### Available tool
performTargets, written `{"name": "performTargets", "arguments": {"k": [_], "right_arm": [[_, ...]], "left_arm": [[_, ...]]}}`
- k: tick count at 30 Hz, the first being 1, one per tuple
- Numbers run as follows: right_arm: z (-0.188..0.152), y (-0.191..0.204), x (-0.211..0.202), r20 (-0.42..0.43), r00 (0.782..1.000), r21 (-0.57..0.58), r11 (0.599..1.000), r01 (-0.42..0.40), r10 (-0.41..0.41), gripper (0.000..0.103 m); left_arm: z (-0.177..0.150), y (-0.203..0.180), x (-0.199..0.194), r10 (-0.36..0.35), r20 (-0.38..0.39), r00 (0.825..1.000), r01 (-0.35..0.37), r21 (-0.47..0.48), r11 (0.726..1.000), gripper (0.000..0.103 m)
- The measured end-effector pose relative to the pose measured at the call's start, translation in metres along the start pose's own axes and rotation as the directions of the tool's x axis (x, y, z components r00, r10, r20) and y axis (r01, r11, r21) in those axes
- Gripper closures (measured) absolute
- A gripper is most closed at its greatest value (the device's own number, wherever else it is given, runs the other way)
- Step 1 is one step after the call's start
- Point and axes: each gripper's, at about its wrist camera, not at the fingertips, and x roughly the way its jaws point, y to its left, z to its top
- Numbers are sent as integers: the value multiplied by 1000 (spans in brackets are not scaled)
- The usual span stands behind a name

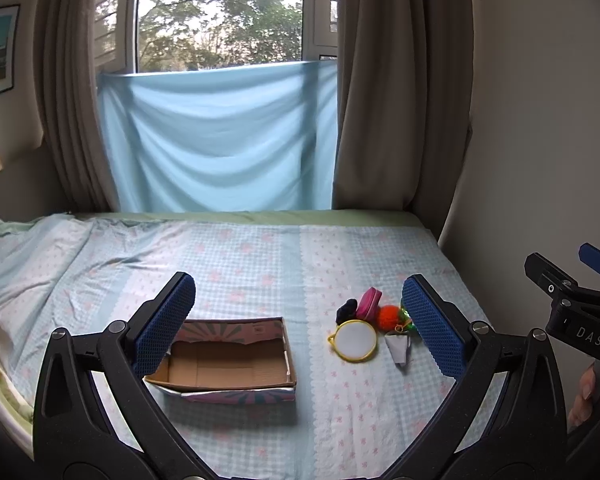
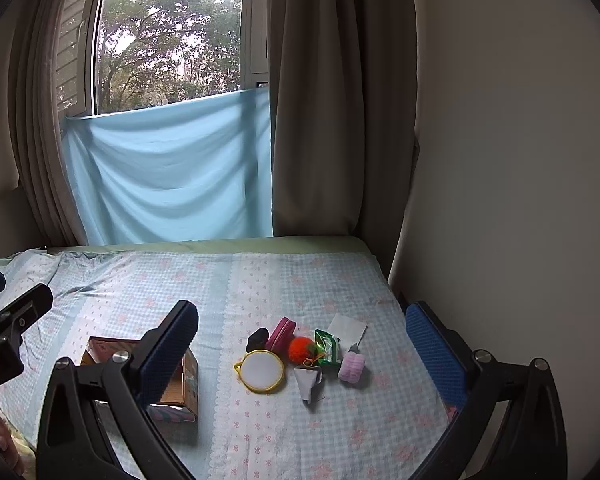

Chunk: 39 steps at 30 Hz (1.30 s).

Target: Organize soft objects

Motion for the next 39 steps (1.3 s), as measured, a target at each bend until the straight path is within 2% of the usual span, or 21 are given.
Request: {"name": "performTargets", "arguments": {"k": [39], "right_arm": [[8,26,11,-2,1000,-4,1000,28,-28,0]], "left_arm": [[14,31,14,-28,-14,1000,28,5,1000,0]]}}
